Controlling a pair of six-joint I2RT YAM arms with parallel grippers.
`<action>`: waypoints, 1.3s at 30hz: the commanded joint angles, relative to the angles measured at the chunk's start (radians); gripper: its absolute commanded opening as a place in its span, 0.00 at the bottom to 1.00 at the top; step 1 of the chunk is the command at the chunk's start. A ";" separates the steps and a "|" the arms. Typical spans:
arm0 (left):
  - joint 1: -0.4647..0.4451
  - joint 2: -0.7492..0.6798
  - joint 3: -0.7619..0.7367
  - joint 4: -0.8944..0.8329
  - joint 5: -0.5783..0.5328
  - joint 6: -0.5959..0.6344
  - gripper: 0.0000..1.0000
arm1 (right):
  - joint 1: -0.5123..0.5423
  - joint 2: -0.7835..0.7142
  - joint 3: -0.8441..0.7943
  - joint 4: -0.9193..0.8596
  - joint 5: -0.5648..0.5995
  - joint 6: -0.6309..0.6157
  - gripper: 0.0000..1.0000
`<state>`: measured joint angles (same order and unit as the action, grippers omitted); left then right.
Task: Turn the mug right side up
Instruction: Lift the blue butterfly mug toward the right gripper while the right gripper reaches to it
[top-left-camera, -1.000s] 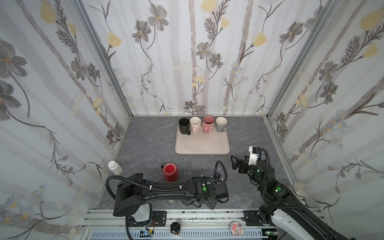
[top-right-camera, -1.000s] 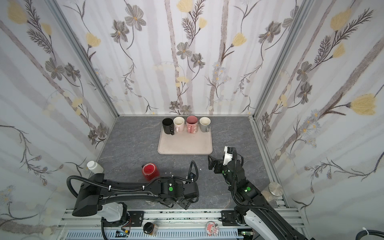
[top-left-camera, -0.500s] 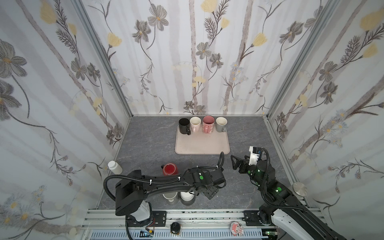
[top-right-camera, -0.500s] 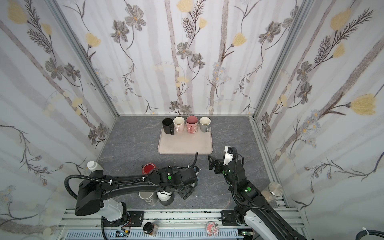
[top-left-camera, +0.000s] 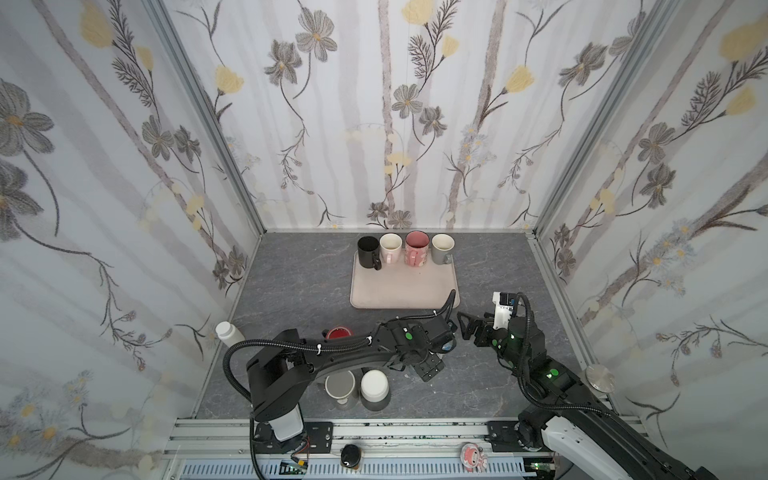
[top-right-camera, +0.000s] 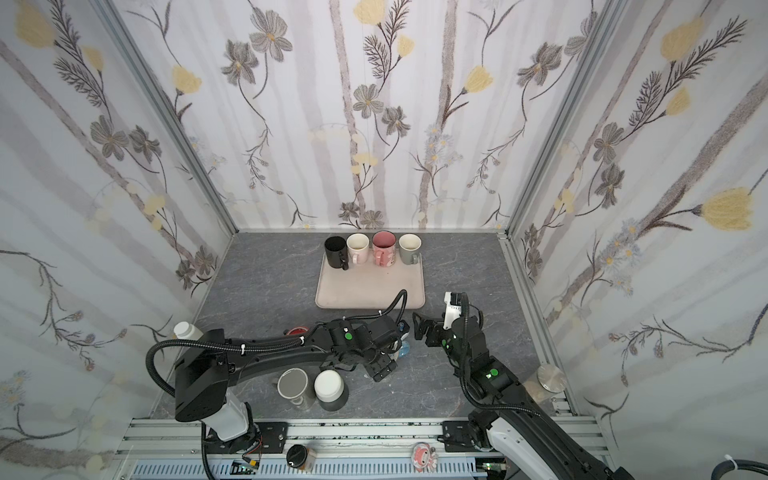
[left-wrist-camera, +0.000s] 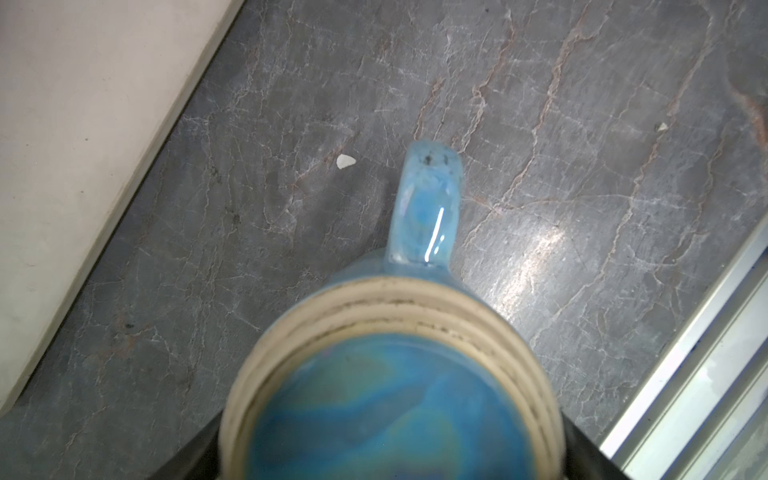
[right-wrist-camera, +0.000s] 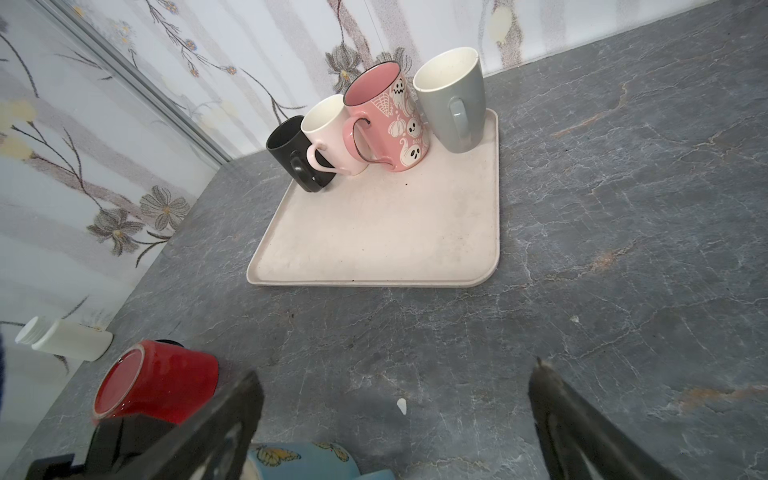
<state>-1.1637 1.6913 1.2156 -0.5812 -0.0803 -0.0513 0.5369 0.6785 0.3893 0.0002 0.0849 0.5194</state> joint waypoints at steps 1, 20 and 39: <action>0.005 -0.006 0.001 0.037 -0.011 0.026 0.89 | -0.002 0.015 0.008 0.009 -0.008 0.009 1.00; 0.026 -0.352 -0.050 0.345 -0.138 -0.194 1.00 | -0.009 0.165 -0.007 0.085 -0.148 -0.056 0.86; 0.121 -0.580 -0.283 0.436 -0.166 -0.452 1.00 | 0.009 0.585 0.164 0.083 -0.140 -0.170 0.34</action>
<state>-1.0439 1.1069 0.9306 -0.1474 -0.2329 -0.4717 0.5354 1.2469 0.5346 0.0650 -0.0635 0.3820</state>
